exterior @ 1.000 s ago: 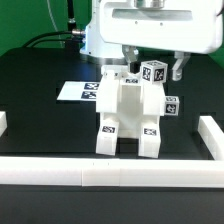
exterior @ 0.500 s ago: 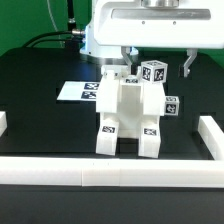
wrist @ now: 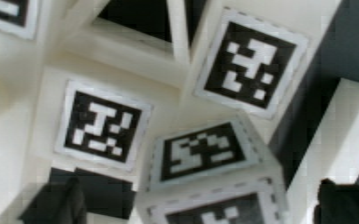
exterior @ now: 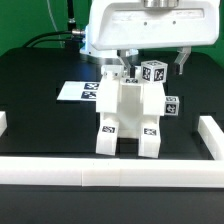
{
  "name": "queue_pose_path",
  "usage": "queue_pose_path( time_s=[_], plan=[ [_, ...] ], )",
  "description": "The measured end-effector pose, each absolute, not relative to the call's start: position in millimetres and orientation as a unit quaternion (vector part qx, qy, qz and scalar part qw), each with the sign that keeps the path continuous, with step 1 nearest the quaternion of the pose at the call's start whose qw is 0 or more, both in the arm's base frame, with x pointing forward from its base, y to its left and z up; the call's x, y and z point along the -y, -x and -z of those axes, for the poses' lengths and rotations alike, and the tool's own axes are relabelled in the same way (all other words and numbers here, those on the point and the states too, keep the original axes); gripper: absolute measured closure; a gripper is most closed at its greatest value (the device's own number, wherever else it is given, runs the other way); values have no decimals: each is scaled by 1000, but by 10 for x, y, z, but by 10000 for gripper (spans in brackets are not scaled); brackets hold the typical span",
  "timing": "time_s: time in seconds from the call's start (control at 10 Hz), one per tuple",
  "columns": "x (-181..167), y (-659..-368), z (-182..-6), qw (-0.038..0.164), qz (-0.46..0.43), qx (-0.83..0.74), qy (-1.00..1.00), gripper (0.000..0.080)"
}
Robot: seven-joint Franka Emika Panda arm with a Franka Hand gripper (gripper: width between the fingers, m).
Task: Assemble chair
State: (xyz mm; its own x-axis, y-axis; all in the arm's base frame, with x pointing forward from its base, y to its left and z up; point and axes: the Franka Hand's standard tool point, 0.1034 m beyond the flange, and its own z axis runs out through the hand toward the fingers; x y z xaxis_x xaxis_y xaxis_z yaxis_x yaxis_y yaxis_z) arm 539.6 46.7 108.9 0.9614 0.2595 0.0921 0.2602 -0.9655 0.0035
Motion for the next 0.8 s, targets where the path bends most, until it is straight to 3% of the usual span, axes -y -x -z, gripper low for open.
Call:
queue_pose_path(
  time_s=[0.1, 0.2, 0.3, 0.4, 0.8],
  plan=[
    [-464, -5395, -1087, 4, 46, 130, 991, 160],
    [-464, -5395, -1087, 4, 46, 130, 991, 333],
    [-464, -5395, -1087, 5, 46, 125, 991, 333],
    [-463, -5395, -1086, 5, 46, 116, 992, 530],
    [-463, -5394, -1084, 11, 45, 8, 999, 528]
  ],
)
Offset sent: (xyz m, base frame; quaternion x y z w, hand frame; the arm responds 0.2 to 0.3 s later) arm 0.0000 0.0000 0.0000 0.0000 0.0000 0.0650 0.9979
